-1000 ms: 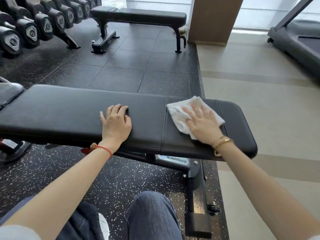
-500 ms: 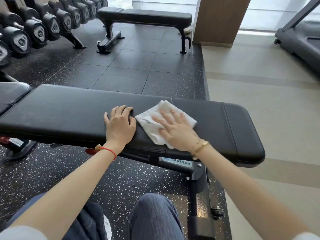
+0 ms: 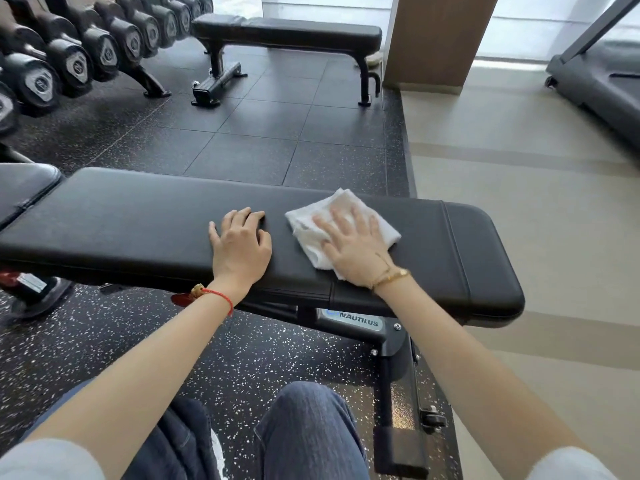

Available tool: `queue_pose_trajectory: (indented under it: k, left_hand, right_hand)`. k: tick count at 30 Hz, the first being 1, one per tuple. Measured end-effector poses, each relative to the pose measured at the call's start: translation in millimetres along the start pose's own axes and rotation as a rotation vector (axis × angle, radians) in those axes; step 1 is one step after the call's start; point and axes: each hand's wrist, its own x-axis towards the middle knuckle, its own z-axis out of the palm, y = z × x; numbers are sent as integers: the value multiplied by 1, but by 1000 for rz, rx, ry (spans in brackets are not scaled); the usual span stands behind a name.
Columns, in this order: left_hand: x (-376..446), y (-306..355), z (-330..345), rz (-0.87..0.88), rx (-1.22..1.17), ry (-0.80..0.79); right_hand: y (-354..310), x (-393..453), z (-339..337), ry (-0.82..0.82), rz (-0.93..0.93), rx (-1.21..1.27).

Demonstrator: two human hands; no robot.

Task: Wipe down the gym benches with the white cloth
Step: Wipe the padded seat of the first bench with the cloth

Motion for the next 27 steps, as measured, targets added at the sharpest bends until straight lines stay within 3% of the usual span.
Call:
queue_pose_trajectory:
  k: [4,11,18,22,27]
  left_hand:
    - [0,-3,1,19,4,-24]
    - [-5,17,0,13,-43,-45]
    - [-19,85,21,171,-123,-84]
    - [-20,105,35,204,-105,-119]
    - [-22,108,41,206,-50,-93]
  right_hand:
    - [29,-50,3,-3,-34,57]
    - [103,-31,-19,-5,447,58]
    - [67,-95,-2,75,232,15]
    - [96,-128,-2,73,326,23]
    - [150,-83,-19,37,501,99]
